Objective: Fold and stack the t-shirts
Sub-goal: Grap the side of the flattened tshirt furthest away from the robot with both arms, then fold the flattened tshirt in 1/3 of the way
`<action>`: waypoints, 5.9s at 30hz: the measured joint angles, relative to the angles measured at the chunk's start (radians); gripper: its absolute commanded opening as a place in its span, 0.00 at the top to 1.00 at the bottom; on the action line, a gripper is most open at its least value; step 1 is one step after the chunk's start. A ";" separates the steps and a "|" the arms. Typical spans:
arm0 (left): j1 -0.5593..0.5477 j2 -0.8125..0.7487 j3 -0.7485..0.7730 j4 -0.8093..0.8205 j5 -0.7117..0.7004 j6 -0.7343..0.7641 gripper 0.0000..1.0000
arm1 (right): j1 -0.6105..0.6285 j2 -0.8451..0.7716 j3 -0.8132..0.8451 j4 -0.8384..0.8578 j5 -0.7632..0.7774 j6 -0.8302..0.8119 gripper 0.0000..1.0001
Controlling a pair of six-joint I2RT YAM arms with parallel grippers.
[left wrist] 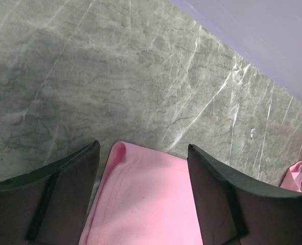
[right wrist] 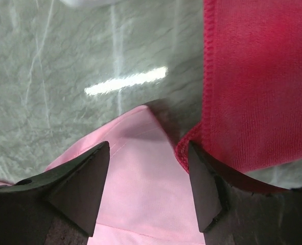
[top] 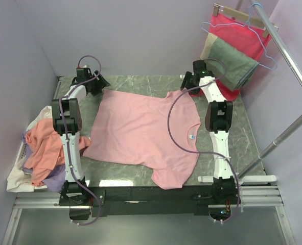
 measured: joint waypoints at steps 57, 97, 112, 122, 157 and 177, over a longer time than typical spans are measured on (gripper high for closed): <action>-0.001 -0.024 -0.039 0.005 0.007 0.019 0.21 | 0.047 -0.090 -0.041 0.035 0.097 -0.019 0.26; -0.038 -0.047 -0.089 -0.093 0.068 0.046 0.99 | 0.030 -0.033 -0.084 0.019 -0.006 -0.023 1.00; -0.037 -0.301 -0.377 0.004 -0.146 0.060 0.99 | 0.030 -0.333 -0.350 0.096 0.056 -0.054 1.00; -0.037 -0.425 -0.408 0.087 -0.178 0.068 0.99 | 0.066 -0.489 -0.533 0.131 0.109 -0.094 1.00; -0.048 -0.877 -1.006 0.083 -0.435 -0.083 0.99 | 0.229 -1.011 -1.398 0.179 0.198 -0.009 1.00; -0.029 -0.840 -0.983 -0.043 -0.479 -0.096 0.18 | 0.239 -1.115 -1.426 0.209 0.233 0.056 0.18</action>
